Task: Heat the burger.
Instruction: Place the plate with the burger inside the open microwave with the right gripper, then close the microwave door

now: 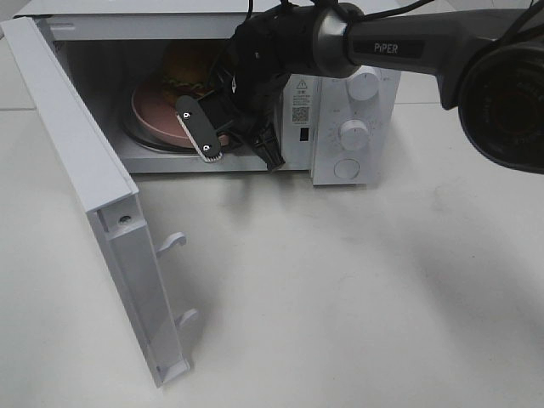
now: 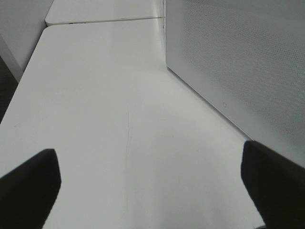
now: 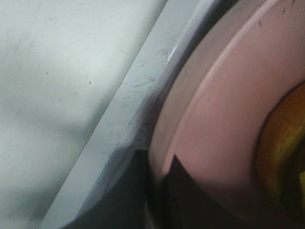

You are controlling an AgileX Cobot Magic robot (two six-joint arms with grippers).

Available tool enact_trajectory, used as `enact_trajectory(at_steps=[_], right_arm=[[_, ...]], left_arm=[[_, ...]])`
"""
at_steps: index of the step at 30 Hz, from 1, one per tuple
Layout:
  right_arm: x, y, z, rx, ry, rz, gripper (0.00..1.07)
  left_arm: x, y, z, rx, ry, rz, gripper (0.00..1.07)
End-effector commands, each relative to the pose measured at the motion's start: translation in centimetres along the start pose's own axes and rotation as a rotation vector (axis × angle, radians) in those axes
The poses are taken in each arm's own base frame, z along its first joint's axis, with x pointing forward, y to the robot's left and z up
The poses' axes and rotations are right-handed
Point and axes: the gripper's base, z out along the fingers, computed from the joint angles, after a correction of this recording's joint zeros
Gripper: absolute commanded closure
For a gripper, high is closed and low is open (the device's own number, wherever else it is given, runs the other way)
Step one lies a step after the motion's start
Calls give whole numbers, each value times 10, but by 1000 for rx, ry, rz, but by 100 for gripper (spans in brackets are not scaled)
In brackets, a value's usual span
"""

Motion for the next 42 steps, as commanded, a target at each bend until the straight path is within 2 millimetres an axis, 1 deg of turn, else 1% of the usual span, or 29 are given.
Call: enact_trajectory(at_steps=[1,3,6,8,11,13,16,18,20,21,22,23,24,26,27,28,30,31,32,33,35,36,37,38,39,40,42], right_arm=[[0,-9,-2,73,-4,1,106],[-1,-9,3,93,-8,0,102],[-1,-9,3,95,-9,0,100],[-1,-10,3,103,-11,2,92],[-1,-10,3,102,-11,2,89],[-1,-8,3,83,-9,4,76],[-1,-8,3,78,-9,5,74],[-1,-6,2,58,-15,16,63],[-2,-6,2,55,-21,27,62],[-2,-6,-2,49,-32,45,58],[-2,-6,-2,49,-32,45,58],[-2,-5,-5,42,-38,51,55],[-2,-5,-5,42,-38,51,55],[-3,2,-8,17,-40,52,50],[-3,2,-8,17,-40,52,50],[-2,6,-12,8,-40,51,46],[-2,6,-14,13,-41,51,44],[-2,9,-20,27,-44,49,41],[-2,9,-20,27,-44,49,41],[-3,11,-25,52,-50,61,37],[-3,12,-26,62,-53,75,36],[-2,16,-31,73,-57,116,33],[-2,16,-31,73,-57,116,33],[-2,19,-37,84,-62,131,30],[-2,19,-37,84,-62,131,30],[-2,25,-40,79,-63,131,29],[-1,28,-43,76,-62,128,30]], left_arm=[[2,0,-2,1,-19,-2,9],[2,0,-2,1,-19,-2,9],[2,0,-2,1,-19,-2,9],[2,0,-2,1,-19,-2,9],[2,0,-2,1,-19,-2,9],[2,0,-2,1,-19,-2,9],[2,0,-2,1,-19,-2,9],[2,0,-2,1,-19,-2,9],[2,0,-2,1,-19,-2,9],[2,0,-2,1,-19,-2,9],[2,0,-2,1,-19,-2,9],[2,0,-2,1,-19,-2,9],[2,0,-2,1,-19,-2,9],[2,0,-2,1,-19,-2,9],[2,0,-2,1,-19,-2,9],[2,0,-2,1,-19,-2,9],[2,0,-2,1,-19,-2,9],[2,0,-2,1,-19,-2,9],[2,0,-2,1,-19,-2,9],[2,0,-2,1,-19,-2,9],[2,0,-2,1,-19,-2,9],[2,0,-2,1,-19,-2,9],[2,0,-2,1,-19,-2,9],[2,0,-2,1,-19,-2,9],[2,0,-2,1,-19,-2,9],[2,0,-2,1,-19,-2,9],[2,0,-2,1,-19,-2,9]])
